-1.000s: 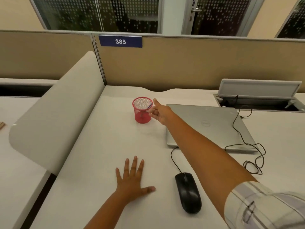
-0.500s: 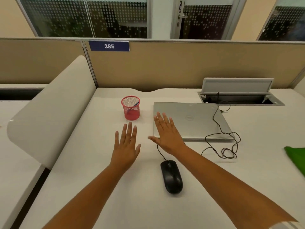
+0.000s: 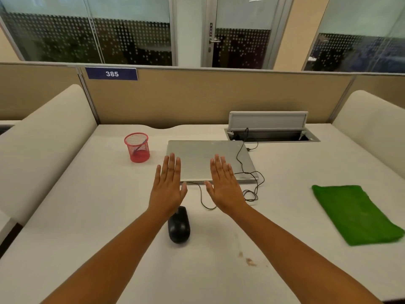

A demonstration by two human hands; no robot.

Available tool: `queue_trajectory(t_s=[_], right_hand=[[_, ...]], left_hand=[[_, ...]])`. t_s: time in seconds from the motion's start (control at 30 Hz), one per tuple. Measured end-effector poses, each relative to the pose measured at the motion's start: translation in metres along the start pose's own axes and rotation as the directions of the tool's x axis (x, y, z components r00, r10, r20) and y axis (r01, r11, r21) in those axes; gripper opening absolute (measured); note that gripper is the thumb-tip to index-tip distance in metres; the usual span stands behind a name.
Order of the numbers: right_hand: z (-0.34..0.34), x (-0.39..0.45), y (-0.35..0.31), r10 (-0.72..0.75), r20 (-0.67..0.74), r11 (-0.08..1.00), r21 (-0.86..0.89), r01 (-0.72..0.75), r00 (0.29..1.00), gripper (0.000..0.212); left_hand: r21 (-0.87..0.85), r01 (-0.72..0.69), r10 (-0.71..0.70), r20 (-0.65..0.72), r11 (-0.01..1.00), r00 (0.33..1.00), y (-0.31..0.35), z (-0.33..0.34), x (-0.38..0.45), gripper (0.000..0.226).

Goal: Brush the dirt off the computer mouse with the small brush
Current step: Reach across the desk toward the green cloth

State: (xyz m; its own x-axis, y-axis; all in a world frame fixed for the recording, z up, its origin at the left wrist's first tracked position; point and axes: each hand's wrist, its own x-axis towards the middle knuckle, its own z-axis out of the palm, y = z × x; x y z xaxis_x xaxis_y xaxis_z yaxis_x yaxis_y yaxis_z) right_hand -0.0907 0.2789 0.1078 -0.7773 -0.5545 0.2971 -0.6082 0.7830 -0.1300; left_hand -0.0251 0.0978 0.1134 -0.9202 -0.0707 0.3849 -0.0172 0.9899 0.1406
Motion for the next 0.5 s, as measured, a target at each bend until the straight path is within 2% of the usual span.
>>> queue_trajectory(t_s=[0.5], right_hand=[[-0.055,-0.107,0.129,0.075,-0.053,0.995,-0.066,-0.079,0.996,0.066]], left_hand=[[0.002,-0.045,0.045,0.025,0.999,0.999,0.156,0.028,-0.026,0.067]])
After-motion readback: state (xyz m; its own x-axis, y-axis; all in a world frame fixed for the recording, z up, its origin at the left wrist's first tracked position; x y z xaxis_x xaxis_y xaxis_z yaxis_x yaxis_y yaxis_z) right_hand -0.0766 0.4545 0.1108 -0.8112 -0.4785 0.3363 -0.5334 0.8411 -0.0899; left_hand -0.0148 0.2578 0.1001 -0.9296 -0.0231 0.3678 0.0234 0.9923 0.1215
